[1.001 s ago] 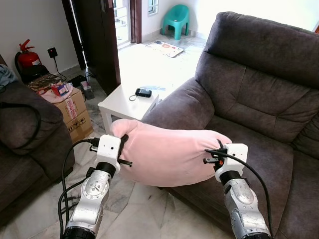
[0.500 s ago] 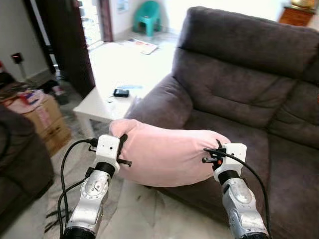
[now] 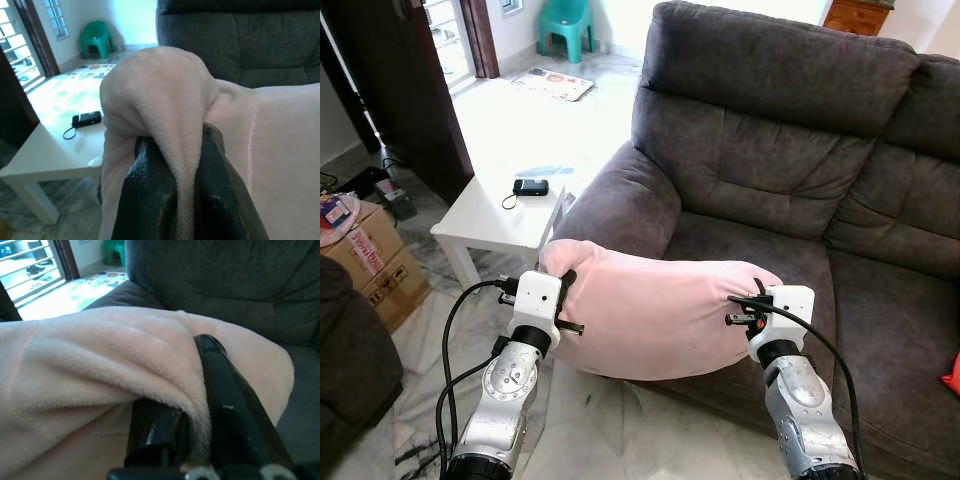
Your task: Move the pillow to the sofa from floor
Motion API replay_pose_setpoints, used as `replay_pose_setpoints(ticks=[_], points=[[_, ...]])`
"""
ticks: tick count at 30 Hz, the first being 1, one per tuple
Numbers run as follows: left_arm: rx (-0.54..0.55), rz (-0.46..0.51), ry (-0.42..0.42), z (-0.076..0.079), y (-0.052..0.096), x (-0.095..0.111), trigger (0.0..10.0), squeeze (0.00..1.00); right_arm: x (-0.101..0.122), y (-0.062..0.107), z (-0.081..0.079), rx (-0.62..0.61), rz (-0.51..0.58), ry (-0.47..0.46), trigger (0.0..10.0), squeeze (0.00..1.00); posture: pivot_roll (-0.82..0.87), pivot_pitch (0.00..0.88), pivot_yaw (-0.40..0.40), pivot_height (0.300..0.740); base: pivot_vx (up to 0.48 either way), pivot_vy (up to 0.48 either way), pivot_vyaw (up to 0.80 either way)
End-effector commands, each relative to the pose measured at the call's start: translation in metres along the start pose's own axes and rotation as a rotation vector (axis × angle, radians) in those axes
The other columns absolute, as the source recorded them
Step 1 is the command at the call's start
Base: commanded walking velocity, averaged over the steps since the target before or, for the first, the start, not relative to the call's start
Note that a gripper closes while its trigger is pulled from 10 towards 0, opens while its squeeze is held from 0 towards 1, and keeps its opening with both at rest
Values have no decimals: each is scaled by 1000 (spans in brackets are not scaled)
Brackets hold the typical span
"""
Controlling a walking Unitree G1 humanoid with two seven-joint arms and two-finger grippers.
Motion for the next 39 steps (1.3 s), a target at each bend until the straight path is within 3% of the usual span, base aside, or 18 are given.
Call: replay_pose_setpoints(ticks=[1,24,33,39], points=[[29,6,0,-6,-2,1,10000,0,28,-6,8,-38,109,3,10000,0,123,0,-101,740,0,0,-800],[30,11,1,-6,-2,2,10000,0,28,-9,7,-37,105,10,10000,0,126,0,-106,740,0,0,-800],[46,17,12,-11,-1,4,10000,0,28,-12,1,1,90,13,10000,0,128,0,-105,740,0,0,0],[88,22,62,-17,-2,7,10000,0,29,-11,-2,25,98,24,10000,0,126,0,-104,740,0,0,0]])
Point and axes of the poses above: a point about 5 cm out from each wrist's last joint towards the gripper, its own y axis pointing back from the gripper into the wrist, its own x axis along the axis of the wrist's last joint, z = x × y, the point moved 2 cm from there along -y, pointing out of the wrist towards the gripper, and after that the axes turned 11 degrees about -y, right-handed, at the moved point
